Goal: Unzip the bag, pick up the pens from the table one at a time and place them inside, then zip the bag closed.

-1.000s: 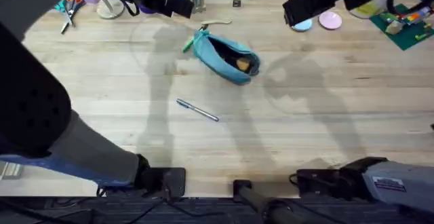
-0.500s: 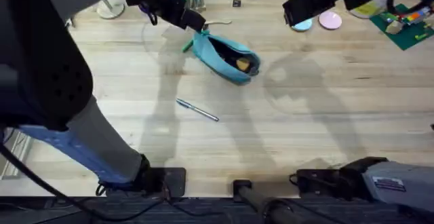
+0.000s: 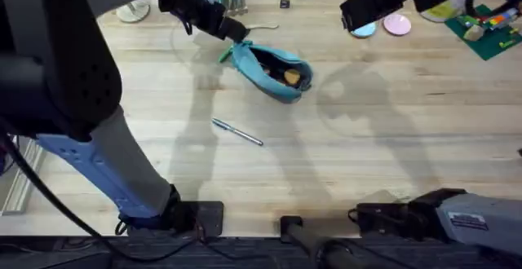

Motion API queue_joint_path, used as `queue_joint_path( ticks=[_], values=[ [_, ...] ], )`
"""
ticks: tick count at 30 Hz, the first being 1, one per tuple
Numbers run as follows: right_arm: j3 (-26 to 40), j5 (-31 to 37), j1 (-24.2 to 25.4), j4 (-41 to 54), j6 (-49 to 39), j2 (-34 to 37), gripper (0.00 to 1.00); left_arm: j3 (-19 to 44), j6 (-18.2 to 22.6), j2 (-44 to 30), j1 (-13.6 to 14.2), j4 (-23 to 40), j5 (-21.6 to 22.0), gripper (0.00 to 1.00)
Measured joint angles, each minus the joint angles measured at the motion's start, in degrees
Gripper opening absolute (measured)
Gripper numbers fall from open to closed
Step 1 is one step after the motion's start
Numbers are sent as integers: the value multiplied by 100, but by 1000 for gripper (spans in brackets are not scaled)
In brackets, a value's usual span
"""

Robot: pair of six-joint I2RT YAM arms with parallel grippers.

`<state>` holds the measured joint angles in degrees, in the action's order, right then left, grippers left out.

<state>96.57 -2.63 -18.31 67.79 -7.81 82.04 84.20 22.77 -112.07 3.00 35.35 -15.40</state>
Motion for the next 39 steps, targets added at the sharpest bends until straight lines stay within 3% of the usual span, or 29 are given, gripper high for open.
queue_joint_path(
  ticks=[9,20,39],
  values=[
    [0,0,0,-2,0,0,998,11,-14,-90,66,-26,11,993],
    [0,0,0,-9,0,0,998,70,-356,-381,88,-103,-41,993],
    [0,0,0,-11,0,0,998,101,-1385,-535,119,-106,105,993]
  ],
)
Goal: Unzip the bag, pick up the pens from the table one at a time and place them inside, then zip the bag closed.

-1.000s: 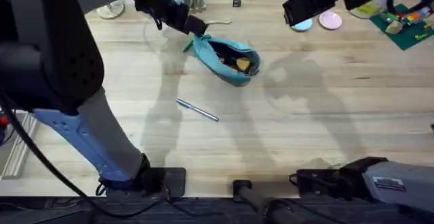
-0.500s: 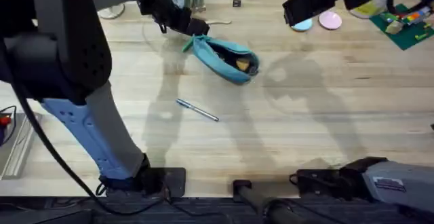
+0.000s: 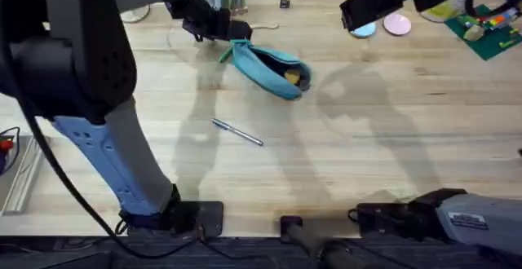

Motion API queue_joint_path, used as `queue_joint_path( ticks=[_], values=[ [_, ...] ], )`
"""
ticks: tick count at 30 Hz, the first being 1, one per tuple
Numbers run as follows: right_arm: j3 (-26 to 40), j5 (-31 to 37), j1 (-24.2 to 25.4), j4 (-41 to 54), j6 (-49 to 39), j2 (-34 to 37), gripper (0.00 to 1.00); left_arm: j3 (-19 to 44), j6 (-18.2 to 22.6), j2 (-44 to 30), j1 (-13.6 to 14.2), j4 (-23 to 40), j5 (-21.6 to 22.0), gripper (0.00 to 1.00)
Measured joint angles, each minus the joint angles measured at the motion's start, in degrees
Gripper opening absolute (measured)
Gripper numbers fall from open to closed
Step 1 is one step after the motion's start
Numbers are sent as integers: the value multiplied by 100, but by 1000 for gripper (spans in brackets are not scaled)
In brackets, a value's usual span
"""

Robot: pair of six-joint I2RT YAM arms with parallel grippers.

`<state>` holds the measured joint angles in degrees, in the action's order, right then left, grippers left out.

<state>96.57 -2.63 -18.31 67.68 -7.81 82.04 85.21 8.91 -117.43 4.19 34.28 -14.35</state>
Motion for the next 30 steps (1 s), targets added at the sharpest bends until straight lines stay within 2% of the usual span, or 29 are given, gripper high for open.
queue_joint_path(
  ticks=[7,8,14,22,30],
  values=[
    [0,0,0,-19,0,-2,997,0,-646,0,78,42,188,993],
    [0,0,0,-66,-2,0,998,0,-1080,-13,249,-32,511,993],
    [0,0,0,-93,-2,-1,997,202,-1440,-153,476,-4,864,992],
    [0,0,0,-98,-13,0,998,354,-1666,-221,574,174,917,993],
    [0,0,0,-105,-14,0,998,389,-1777,-221,654,386,1263,993]
  ],
)
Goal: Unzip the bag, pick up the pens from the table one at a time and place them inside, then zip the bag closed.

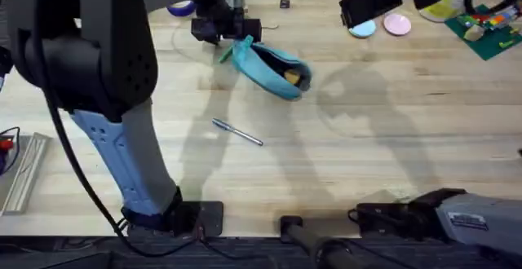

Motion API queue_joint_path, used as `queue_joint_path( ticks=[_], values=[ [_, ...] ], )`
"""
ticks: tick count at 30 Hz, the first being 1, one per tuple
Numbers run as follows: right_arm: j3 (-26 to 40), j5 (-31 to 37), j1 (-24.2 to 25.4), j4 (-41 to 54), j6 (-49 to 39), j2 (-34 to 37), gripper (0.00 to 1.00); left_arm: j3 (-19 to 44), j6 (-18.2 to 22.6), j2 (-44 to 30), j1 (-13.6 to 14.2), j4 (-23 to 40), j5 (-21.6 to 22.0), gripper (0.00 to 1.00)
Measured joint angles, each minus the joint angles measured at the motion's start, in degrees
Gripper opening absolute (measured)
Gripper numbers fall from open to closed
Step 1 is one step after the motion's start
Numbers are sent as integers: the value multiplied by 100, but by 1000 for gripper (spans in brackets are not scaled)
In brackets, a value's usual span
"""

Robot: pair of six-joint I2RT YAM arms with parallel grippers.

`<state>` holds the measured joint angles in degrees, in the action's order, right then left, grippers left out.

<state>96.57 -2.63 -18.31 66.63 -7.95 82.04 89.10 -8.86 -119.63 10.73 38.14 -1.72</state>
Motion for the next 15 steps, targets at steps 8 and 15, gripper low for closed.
queue_joint_path(
  ticks=[8,15],
  values=[
    [0,0,0,-15,-1,0,997,11,-38,-11,18,25,74,959],
    [0,0,0,-18,-1,0,998,22,-17,-44,-5,62,306,335]
  ],
)
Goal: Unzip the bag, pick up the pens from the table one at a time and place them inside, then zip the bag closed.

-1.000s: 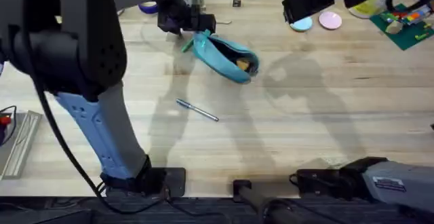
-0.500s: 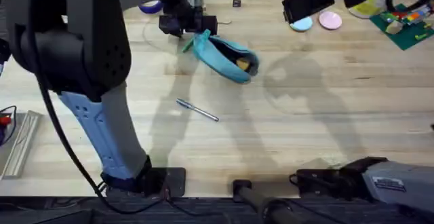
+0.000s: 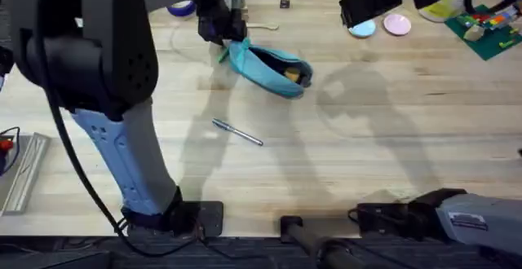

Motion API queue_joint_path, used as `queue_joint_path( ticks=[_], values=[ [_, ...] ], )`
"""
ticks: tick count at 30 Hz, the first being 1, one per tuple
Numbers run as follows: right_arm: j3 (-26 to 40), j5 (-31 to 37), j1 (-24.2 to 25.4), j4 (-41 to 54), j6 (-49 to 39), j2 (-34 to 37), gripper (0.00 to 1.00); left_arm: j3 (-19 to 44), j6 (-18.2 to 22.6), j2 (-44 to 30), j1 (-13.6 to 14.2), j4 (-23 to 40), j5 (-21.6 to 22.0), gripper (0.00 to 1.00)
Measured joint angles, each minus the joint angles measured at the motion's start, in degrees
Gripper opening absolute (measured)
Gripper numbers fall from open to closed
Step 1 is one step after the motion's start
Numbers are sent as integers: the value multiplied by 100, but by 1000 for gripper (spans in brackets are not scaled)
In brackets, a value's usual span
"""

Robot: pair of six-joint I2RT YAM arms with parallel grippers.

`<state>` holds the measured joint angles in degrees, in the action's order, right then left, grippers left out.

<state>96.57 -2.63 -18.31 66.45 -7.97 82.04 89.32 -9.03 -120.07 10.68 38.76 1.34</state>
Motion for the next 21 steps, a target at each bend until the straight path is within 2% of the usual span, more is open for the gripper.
queue_joint_path(
  ticks=[6,14,21],
  values=[
    [0,0,0,0,0,0,998,2,6,0,39,-37,-20,59],
    [0,0,0,0,0,0,998,77,3,-23,34,71,-7,42],
    [0,0,0,0,0,0,997,590,31,-268,29,605,47,41]
  ],
)
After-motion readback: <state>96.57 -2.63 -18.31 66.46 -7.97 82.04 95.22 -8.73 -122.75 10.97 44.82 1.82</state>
